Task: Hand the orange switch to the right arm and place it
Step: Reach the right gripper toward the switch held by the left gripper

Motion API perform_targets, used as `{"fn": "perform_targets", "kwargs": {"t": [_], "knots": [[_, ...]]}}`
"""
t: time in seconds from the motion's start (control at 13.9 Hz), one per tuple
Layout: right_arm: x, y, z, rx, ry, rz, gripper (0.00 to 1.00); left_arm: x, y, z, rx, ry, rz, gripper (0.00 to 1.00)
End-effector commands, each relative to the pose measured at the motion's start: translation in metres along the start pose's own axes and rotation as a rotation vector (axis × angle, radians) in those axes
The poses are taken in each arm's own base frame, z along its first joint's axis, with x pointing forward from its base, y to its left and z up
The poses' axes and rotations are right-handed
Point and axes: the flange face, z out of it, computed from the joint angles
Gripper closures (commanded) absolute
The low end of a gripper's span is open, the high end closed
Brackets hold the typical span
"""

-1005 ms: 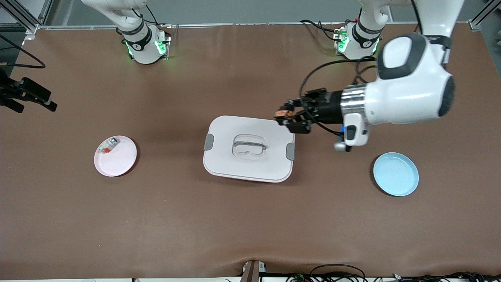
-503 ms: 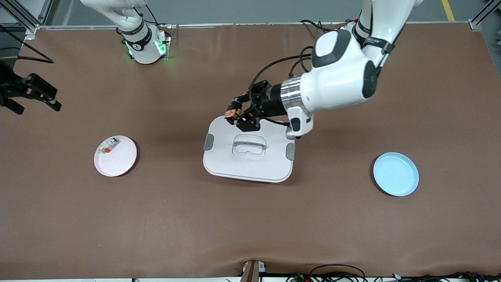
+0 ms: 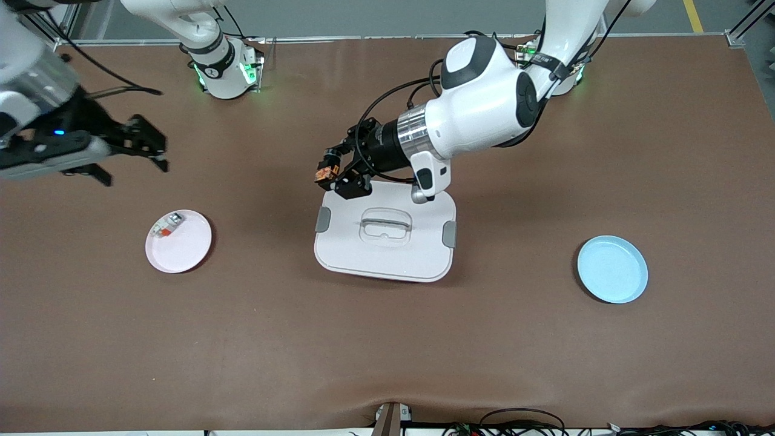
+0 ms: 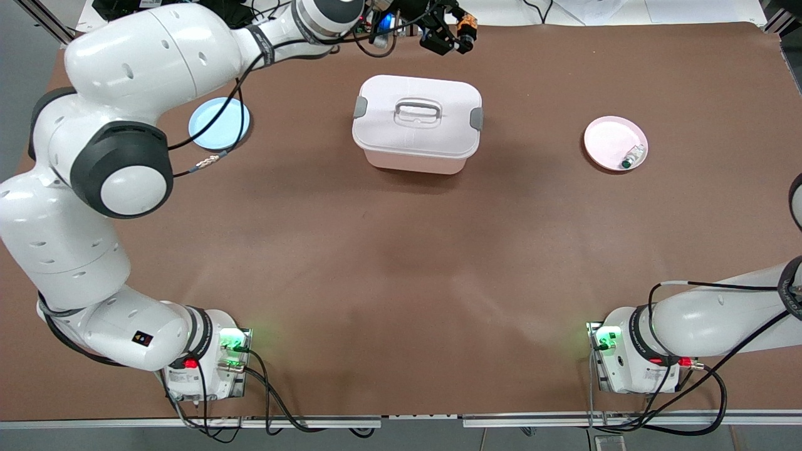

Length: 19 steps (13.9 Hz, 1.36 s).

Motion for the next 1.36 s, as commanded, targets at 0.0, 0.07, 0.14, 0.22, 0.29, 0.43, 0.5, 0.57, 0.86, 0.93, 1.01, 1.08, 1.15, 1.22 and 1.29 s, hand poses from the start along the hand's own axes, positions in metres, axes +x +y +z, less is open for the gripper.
{"fn": "perform_targets", "kwargs": {"t": [0.0, 0.07, 0.14, 0.22, 0.29, 0.43, 0.5, 0.57, 0.86, 0.93, 1.01, 1.08, 1.15, 1.22, 1.29], "knots": [[-0.003, -0.068, 0.005, 0.045, -0.012, 0.117, 0.00, 0.003, 0.005, 0.012, -0.025, -0.019, -0.026, 1.00], [-0.005, -0.098, 0.007, 0.057, 0.000, 0.157, 0.00, 0.000, 0.002, 0.016, -0.032, -0.020, -0.022, 1.00], [-0.003, -0.124, 0.017, 0.077, 0.009, 0.180, 0.00, 0.000, 0.001, 0.018, -0.035, -0.020, -0.021, 1.00], [-0.002, -0.141, 0.022, 0.117, 0.009, 0.219, 0.00, 0.001, 0.002, 0.018, -0.039, -0.020, -0.023, 1.00], [0.000, -0.150, 0.027, 0.184, -0.011, 0.271, 0.00, 0.001, 0.002, 0.018, -0.039, -0.020, -0.023, 1.00], [0.006, -0.155, 0.039, 0.243, -0.037, 0.327, 0.00, 0.000, 0.002, 0.017, -0.040, -0.021, -0.040, 1.00], [0.008, -0.156, 0.045, 0.243, -0.042, 0.329, 0.00, 0.001, 0.003, 0.017, -0.041, -0.020, -0.043, 1.00], [0.010, -0.154, 0.050, 0.253, -0.042, 0.339, 0.00, 0.001, 0.003, 0.017, -0.041, -0.020, -0.043, 1.00], [0.017, -0.158, 0.062, 0.366, -0.074, 0.397, 0.00, 0.001, 0.003, 0.017, -0.042, -0.015, -0.037, 1.00], [0.019, -0.160, 0.067, 0.366, -0.075, 0.396, 0.00, 0.000, 0.002, 0.017, -0.040, -0.015, -0.035, 1.00], [0.020, -0.164, 0.073, 0.365, -0.077, 0.394, 0.00, 0.001, 0.003, 0.018, -0.041, -0.014, -0.037, 1.00], [0.021, -0.165, 0.077, 0.364, -0.079, 0.394, 0.00, 0.002, 0.003, 0.017, -0.042, -0.013, -0.036, 1.00], [0.022, -0.165, 0.079, 0.363, -0.080, 0.395, 0.00, 0.005, 0.003, 0.019, -0.039, -0.011, -0.039, 1.00], [0.023, -0.166, 0.081, 0.363, -0.079, 0.396, 0.00, 0.006, 0.004, 0.020, -0.039, -0.011, -0.040, 1.00], [0.023, -0.169, 0.084, 0.362, -0.083, 0.393, 0.00, 0.005, 0.003, 0.019, -0.039, -0.011, -0.039, 1.00]]}}
